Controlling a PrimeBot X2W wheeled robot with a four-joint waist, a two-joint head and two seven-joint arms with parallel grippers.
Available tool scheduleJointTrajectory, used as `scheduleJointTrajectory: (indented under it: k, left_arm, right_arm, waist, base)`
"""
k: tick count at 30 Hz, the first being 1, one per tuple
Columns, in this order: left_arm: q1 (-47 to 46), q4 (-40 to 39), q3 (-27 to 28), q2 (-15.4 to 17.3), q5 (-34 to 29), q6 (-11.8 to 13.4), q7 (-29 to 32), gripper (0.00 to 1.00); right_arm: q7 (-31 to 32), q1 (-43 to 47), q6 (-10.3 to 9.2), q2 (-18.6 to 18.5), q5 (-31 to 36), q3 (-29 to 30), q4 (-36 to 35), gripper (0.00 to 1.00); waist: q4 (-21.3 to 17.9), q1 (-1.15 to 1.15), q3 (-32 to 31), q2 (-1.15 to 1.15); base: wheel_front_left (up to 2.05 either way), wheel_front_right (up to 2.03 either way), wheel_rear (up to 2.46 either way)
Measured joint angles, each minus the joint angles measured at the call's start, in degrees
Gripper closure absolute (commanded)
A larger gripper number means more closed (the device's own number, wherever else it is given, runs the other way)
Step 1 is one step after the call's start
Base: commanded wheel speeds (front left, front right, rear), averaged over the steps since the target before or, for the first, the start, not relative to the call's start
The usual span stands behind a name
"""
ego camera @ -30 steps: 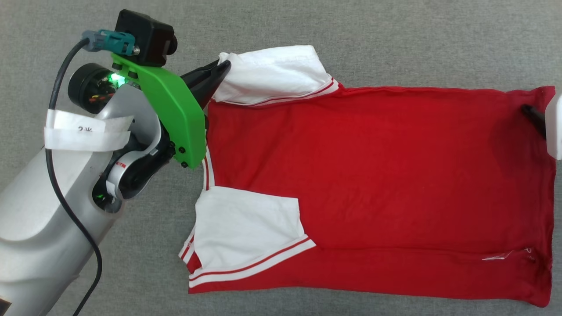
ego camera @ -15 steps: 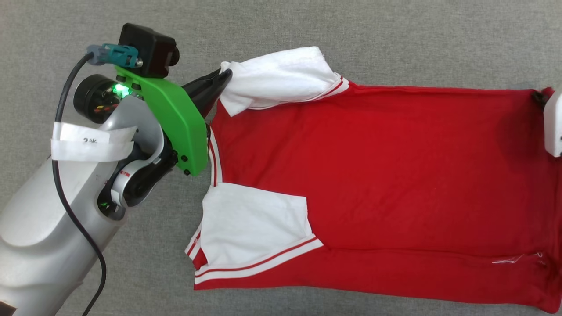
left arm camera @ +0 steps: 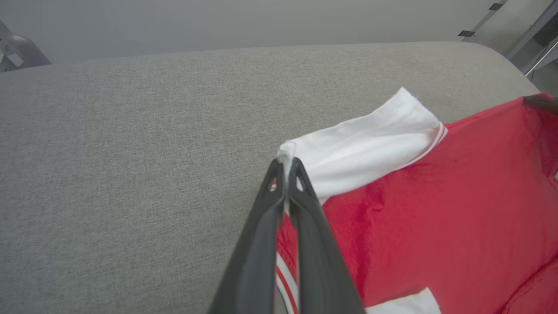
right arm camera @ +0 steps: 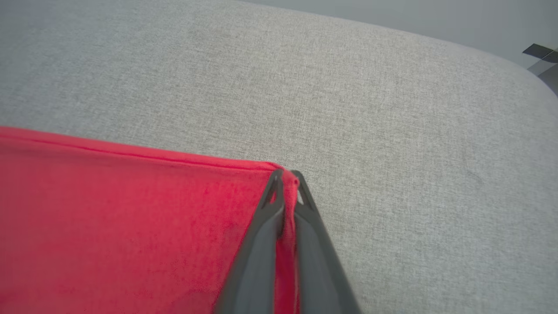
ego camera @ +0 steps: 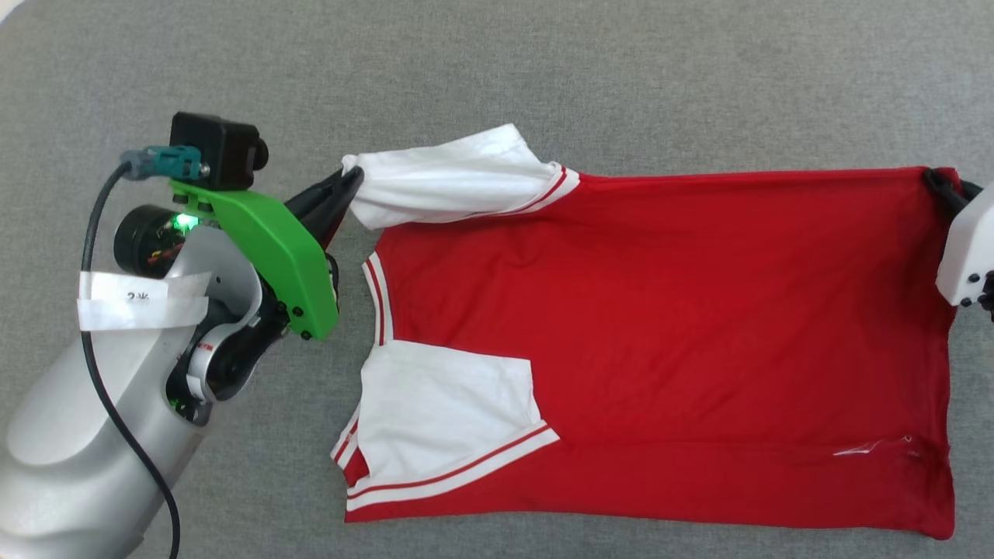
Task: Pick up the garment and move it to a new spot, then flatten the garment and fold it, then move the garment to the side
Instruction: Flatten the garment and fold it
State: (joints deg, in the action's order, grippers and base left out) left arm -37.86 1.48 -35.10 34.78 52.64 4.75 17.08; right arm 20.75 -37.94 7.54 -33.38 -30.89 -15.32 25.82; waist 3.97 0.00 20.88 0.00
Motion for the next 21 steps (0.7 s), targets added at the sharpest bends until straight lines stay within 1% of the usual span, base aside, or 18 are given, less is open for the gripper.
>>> scheduleJointTrajectory:
  k: [5, 8, 9, 10, 15, 17, 18, 21]
  left_arm:
    - [3.39, 0.70, -0.07, -0.08, 0.83, 0.04, -1.47, 1.00]
    - [5.63, 0.66, -0.23, -0.07, 0.97, 0.15, -2.22, 1.00]
    - [6.51, 0.35, -0.34, -0.02, 1.12, 0.54, -2.43, 1.00]
    - [9.61, -0.86, -0.91, 0.18, 1.76, 1.30, -2.44, 1.00]
    - [15.37, -3.08, -1.38, 0.73, 3.35, 3.47, -3.01, 1.00]
    - [17.65, -3.96, -1.38, 1.05, 4.00, 3.91, -3.11, 1.00]
    - [20.80, -4.82, -1.65, 1.85, 5.01, 4.14, -3.15, 1.00]
    - [23.02, -4.77, -2.32, 2.93, 5.08, 4.15, -2.90, 1.00]
  right_arm:
    - [-6.86, 4.79, 0.01, 0.11, -0.76, 0.12, -0.32, 1.00]
    - [-10.93, 8.00, 0.01, 0.38, -2.38, 1.04, -0.37, 1.00]
    - [-12.27, 9.23, 0.00, 0.55, -2.89, 1.34, -0.49, 1.00]
    - [-15.12, 13.19, 0.00, 0.77, -4.01, 1.69, -1.43, 1.00]
    - [-18.03, 19.59, 0.00, 1.02, -5.92, 2.09, -4.27, 1.00]
    - [-18.58, 21.72, 0.00, 1.11, -6.72, 2.31, -5.37, 1.00]
    - [-18.59, 24.96, 0.00, 1.03, -7.28, 2.13, -6.98, 1.00]
    - [-18.48, 27.91, 0.00, 0.89, -8.36, 2.01, -8.38, 1.00]
  waist:
    - [-0.36, 0.00, -2.89, 0.00]
    - [-0.47, 0.00, -4.47, 0.00]
    - [-0.47, 0.00, -5.04, 0.00]
    - [-0.43, 0.00, -6.71, 0.00]
    - [-0.35, 0.00, -9.21, 0.00]
    - [-0.36, 0.00, -9.99, 0.00]
    - [-0.45, 0.00, -10.89, 0.00]
    - [-0.56, 0.00, -11.38, 0.00]
  base:
    - [0.00, 0.00, 0.00]
    - [0.00, 0.00, 0.00]
    - [0.00, 0.00, 0.00]
    - [0.00, 0.00, 0.00]
    - [0.00, 0.00, 0.00]
    - [0.00, 0.00, 0.00]
    - [0.00, 0.00, 0.00]
    - [0.00, 0.00, 0.00]
